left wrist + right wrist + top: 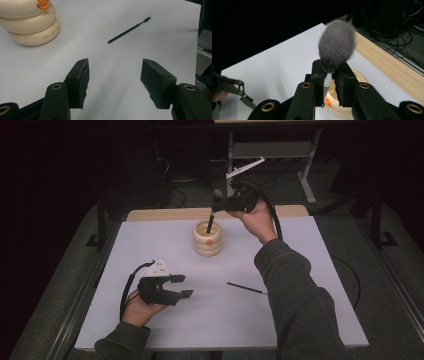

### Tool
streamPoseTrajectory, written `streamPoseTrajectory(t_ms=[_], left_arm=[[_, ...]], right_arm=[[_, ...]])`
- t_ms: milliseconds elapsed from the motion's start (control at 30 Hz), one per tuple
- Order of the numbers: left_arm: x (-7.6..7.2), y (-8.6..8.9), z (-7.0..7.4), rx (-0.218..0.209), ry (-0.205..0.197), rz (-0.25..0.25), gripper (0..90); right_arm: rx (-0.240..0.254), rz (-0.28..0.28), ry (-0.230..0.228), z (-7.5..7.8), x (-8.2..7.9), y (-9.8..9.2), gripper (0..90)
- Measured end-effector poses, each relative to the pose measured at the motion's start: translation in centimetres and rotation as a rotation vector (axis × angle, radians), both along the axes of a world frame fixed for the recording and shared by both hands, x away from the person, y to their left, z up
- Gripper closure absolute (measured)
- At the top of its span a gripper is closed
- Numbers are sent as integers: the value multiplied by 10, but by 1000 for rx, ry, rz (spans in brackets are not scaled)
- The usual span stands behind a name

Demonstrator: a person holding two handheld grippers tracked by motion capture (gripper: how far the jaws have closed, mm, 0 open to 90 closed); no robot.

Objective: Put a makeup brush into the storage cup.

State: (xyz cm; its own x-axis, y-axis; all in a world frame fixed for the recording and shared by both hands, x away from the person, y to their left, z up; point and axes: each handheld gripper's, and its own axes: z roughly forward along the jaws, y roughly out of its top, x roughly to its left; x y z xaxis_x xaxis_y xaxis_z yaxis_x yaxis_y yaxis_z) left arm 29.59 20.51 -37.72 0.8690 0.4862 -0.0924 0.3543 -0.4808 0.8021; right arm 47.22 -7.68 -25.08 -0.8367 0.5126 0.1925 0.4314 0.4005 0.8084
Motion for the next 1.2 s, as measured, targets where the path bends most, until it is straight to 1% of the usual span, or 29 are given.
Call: streamPoseTrajectory(t_ms=[100, 200, 233, 333, 367, 533, 567, 633, 667, 733, 800, 967, 1000, 1033, 1133, 1167, 1200], left_arm=[[0, 0, 0, -6, 3, -1, 388], [1, 0, 0, -3, 0, -2, 392], [1, 1, 0, 1, 2, -2, 390], [2, 2, 0, 3, 0, -2, 385], [2, 2, 0, 1, 1, 5, 377], [2, 2, 0, -5, -1, 6, 368], [1, 2, 0, -9, 1, 8, 368], [2, 2, 0, -10, 0, 6, 368], [1, 2, 0, -9, 0, 7, 367], [1, 2, 0, -7, 3, 8, 367], [1, 2, 0, -16, 3, 11, 368], [1, 3, 1, -11, -3, 7, 368], [1, 3, 1, -11, -3, 7, 368], [1, 3, 1, -8, -5, 5, 368], [1, 4, 2, 1, -8, 1, 367], [1, 3, 2, -2, -6, 3, 368], [1, 3, 1, -13, -3, 8, 368]], right_arm=[[9, -23, 8, -2, 9, 1, 771], [14, -45, 20, -5, 15, 3, 771], [9, -48, 16, -6, 17, 4, 771], [6, -61, 10, -7, 19, 6, 771], [6, -77, 8, -8, 20, 9, 771], [-4, -93, 11, -12, 23, 13, 771], [-7, -99, 9, -15, 25, 14, 771], [-6, -112, 29, -18, 26, 15, 771], [-18, -113, 27, -19, 26, 16, 771], [-25, -114, 22, -22, 28, 17, 771], [-24, -121, 22, -24, 29, 18, 771], [-46, -135, 36, -28, 29, 23, 771], [-48, -135, 37, -29, 29, 23, 771], [-52, -129, 28, -30, 30, 23, 771], [-53, -129, 29, -33, 30, 24, 771], [-58, -137, 42, -34, 29, 25, 770], [-64, -134, 36, -36, 30, 25, 771]])
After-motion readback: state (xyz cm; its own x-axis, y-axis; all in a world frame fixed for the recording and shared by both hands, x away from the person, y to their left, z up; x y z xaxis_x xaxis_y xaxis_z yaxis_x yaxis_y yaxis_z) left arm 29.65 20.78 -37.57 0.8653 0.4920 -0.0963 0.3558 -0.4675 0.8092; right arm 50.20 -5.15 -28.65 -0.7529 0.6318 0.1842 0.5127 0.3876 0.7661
